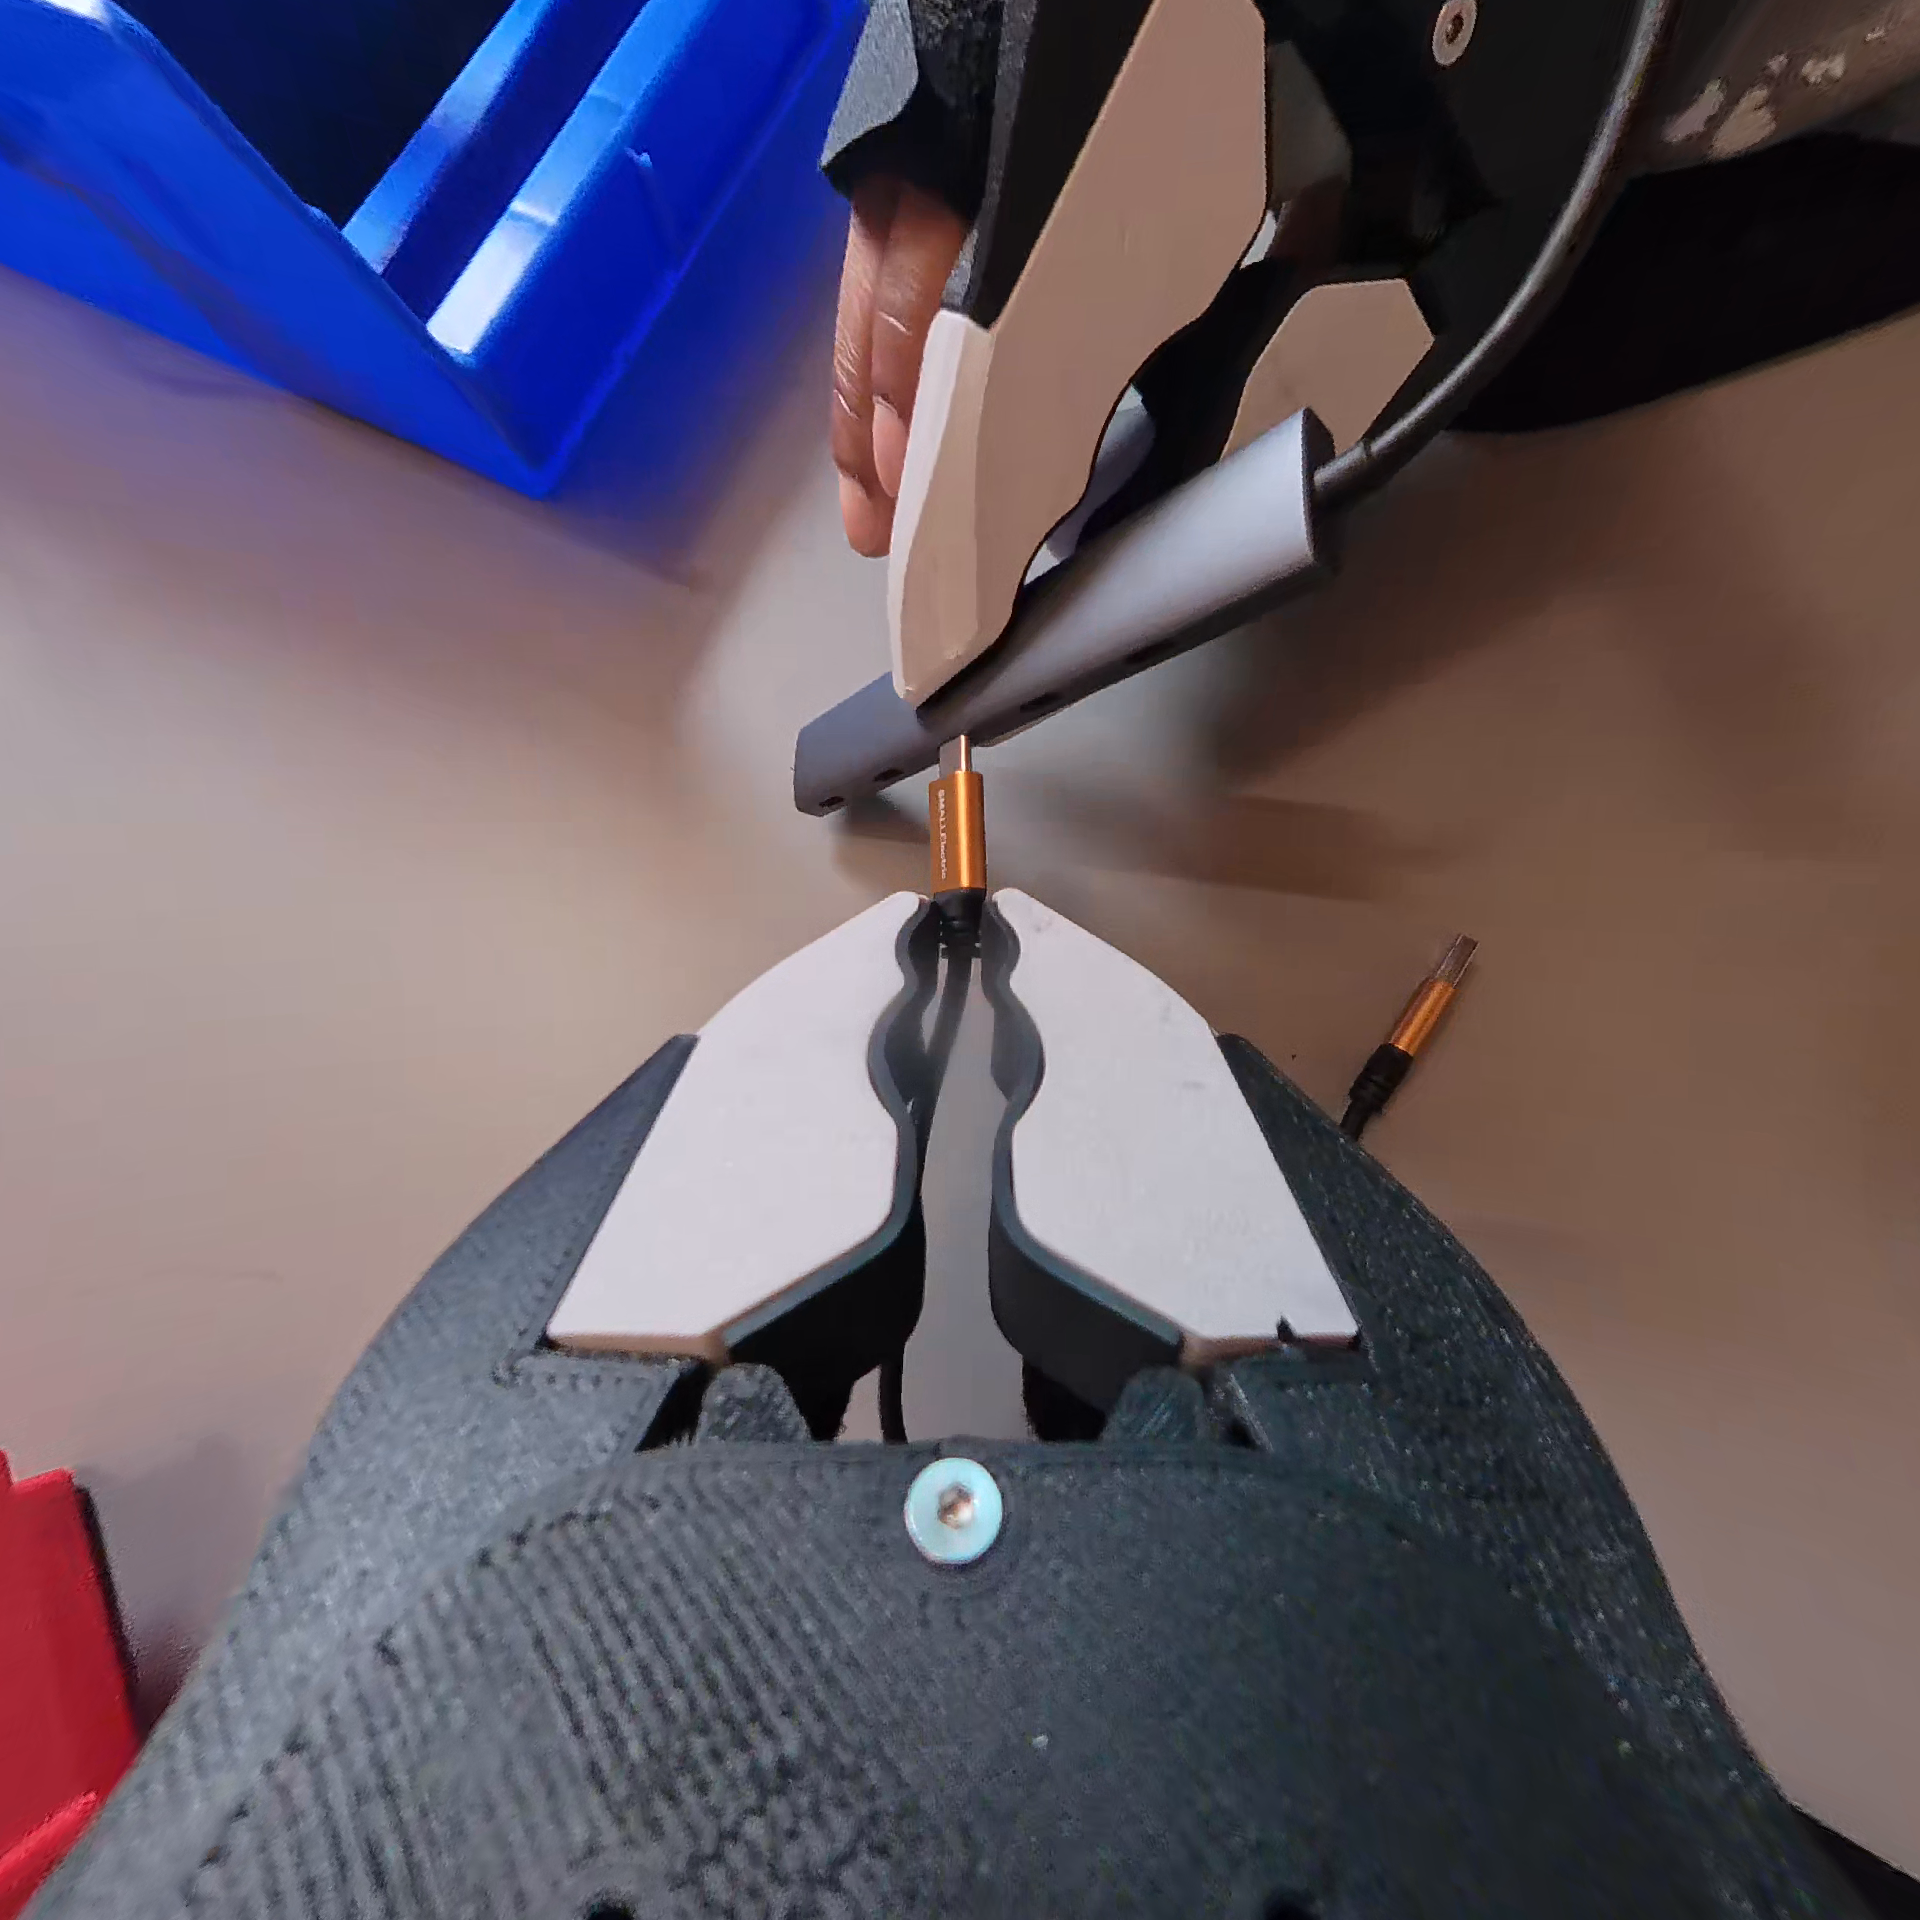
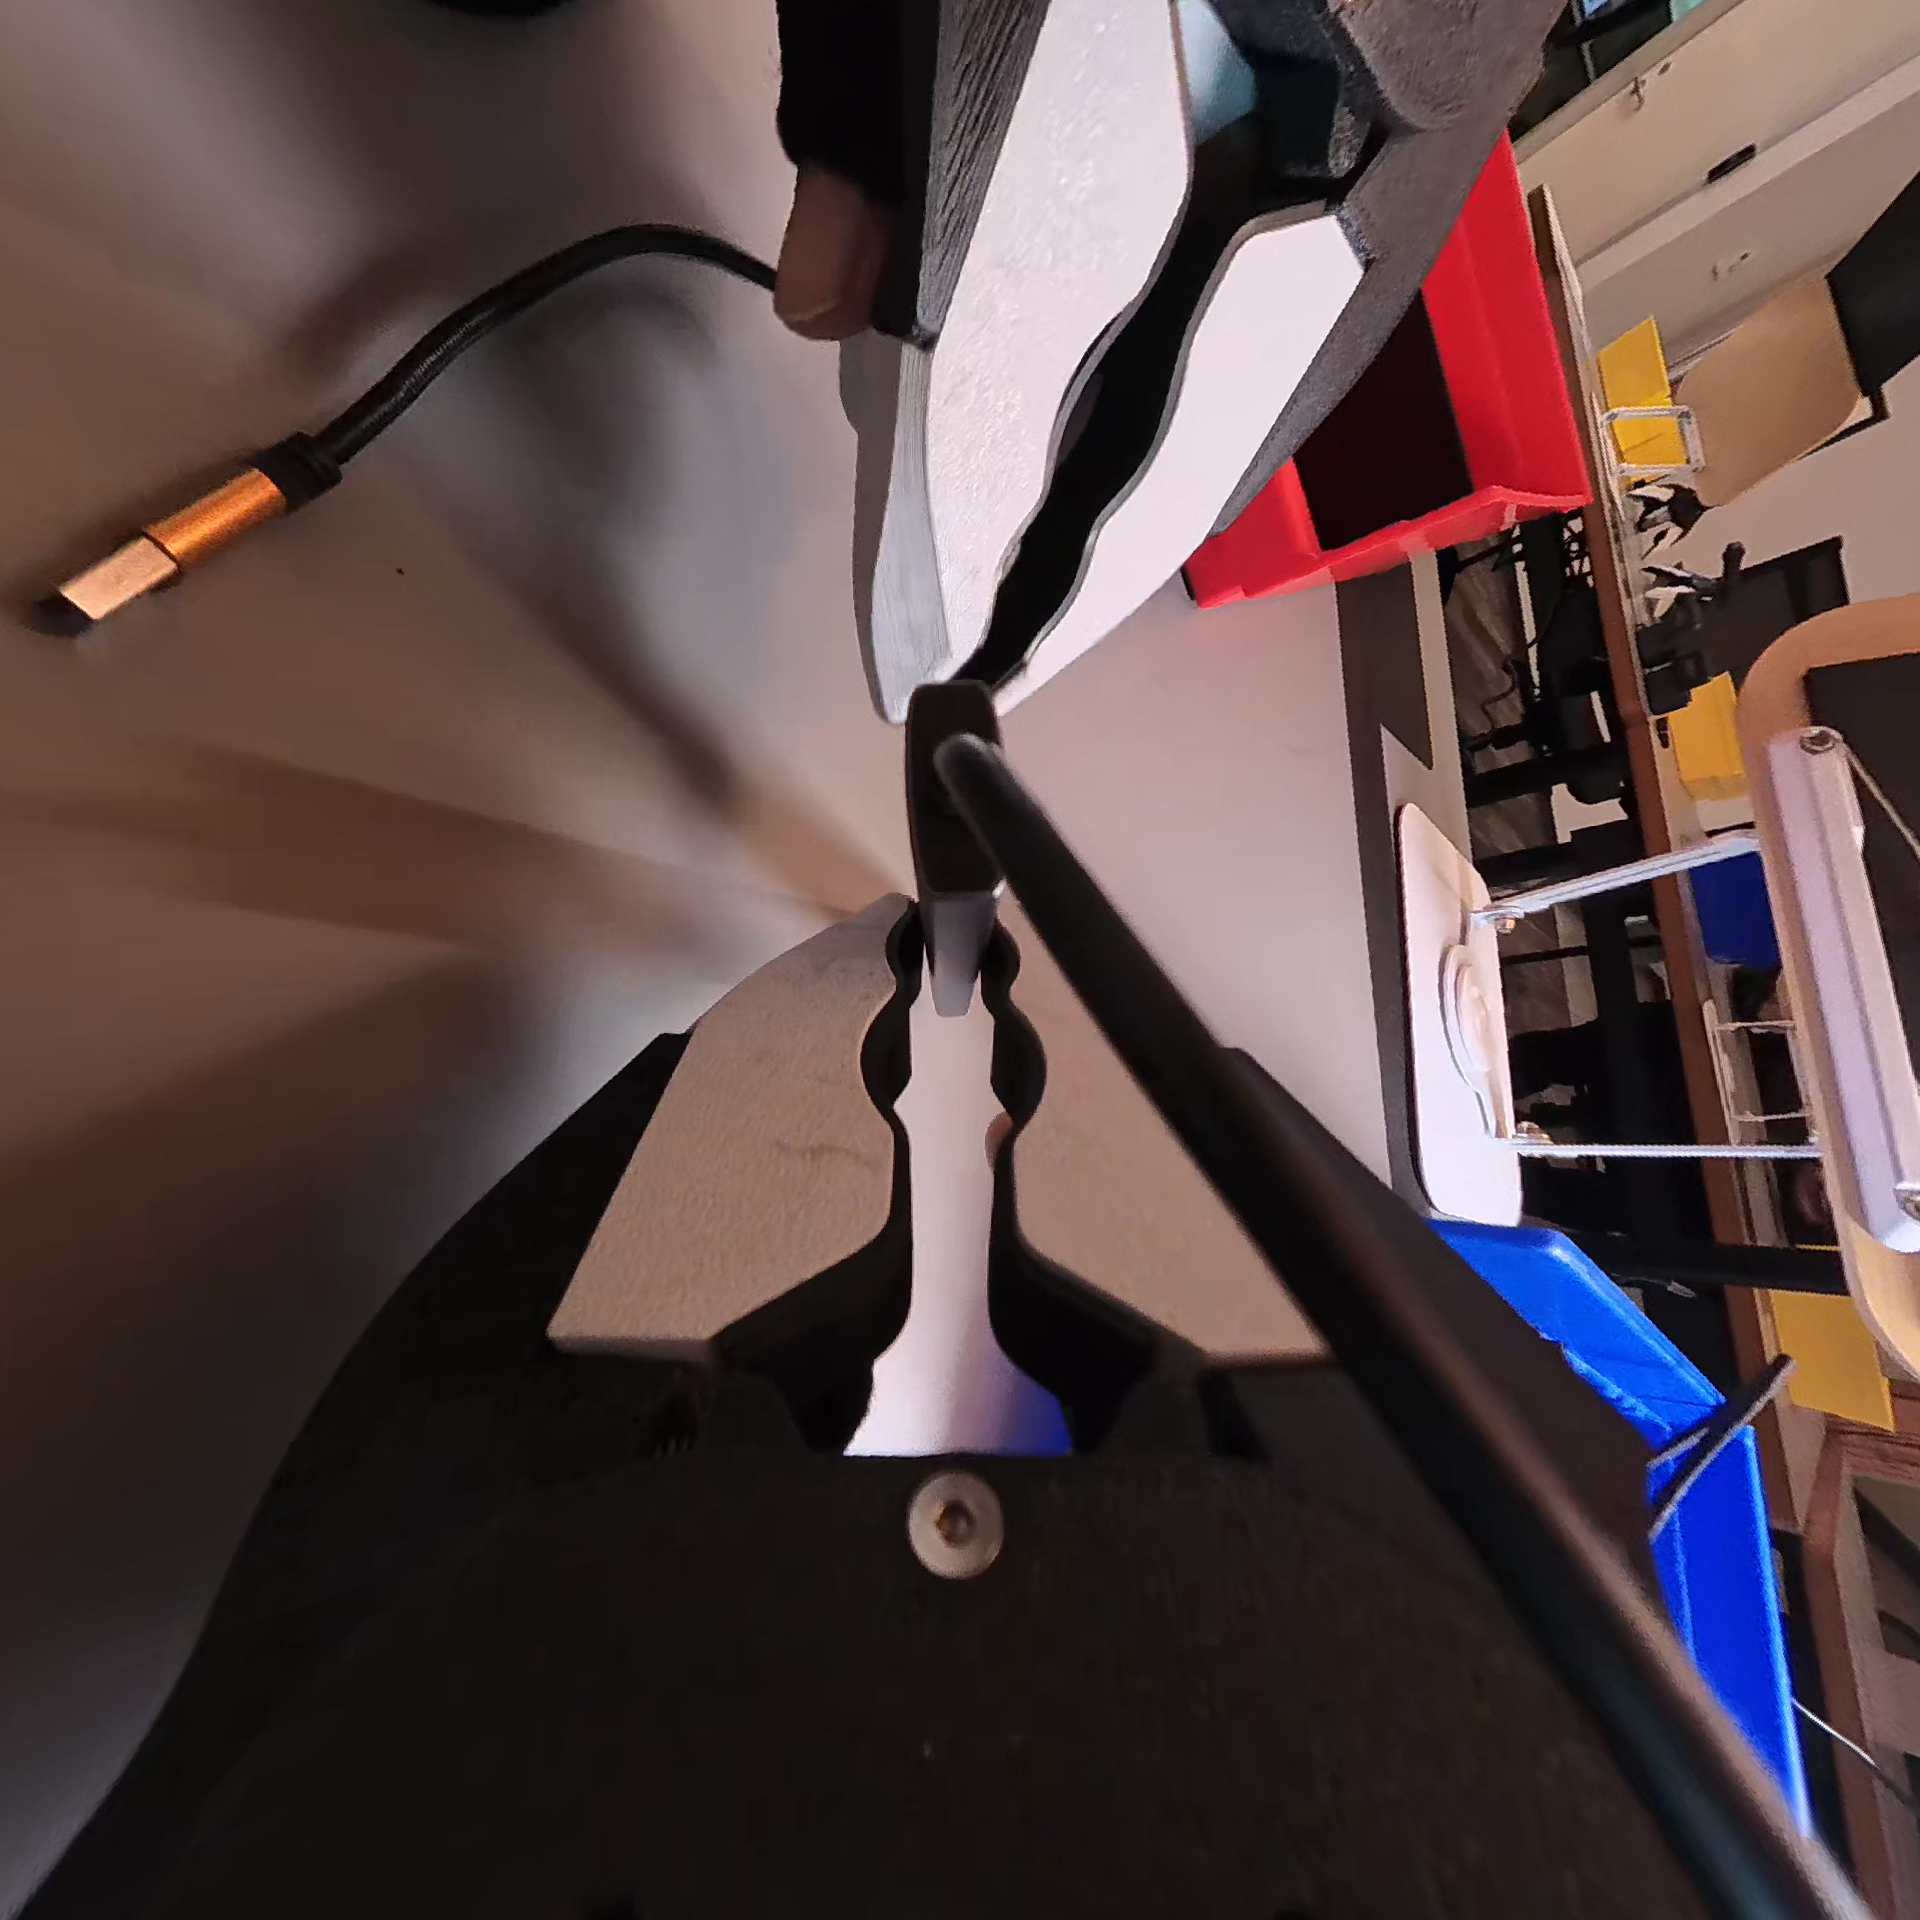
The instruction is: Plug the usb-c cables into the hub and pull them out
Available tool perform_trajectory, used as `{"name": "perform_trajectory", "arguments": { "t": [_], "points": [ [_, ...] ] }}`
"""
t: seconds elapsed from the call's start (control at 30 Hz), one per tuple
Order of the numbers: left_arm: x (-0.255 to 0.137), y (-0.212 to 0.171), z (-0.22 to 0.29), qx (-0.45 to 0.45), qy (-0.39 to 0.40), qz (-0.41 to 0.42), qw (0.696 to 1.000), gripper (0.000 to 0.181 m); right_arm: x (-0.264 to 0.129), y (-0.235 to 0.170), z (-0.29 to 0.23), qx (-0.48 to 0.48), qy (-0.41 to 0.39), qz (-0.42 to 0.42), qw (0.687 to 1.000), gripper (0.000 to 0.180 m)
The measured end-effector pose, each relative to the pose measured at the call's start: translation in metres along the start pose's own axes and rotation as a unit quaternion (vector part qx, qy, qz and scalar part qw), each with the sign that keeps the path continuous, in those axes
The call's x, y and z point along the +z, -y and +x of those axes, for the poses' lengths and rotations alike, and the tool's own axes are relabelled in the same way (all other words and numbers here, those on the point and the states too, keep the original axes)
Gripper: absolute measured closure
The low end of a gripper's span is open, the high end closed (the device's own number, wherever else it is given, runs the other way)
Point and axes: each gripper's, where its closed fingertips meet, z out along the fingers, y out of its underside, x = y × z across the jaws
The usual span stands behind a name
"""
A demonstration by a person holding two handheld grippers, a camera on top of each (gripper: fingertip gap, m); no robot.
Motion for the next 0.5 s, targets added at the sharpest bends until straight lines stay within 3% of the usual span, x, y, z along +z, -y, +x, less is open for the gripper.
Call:
{"name": "perform_trajectory", "arguments": {
  "t": [0.2, 0.5],
  "points": [
    [-0.002, 0.003, 0.002, 0.016, 0.000, 0.013, 1.000, 0.173, 0.001, 0.002, -0.005, 0.005, 0.010, -0.003, 1.000, 0.171],
    [-0.016, 0.016, 0.005, -0.010, -0.049, 0.097, 0.994, 0.173, -0.006, 0.014, 0.003, 0.028, -0.010, 0.058, 0.998, 0.171]
  ]
}}
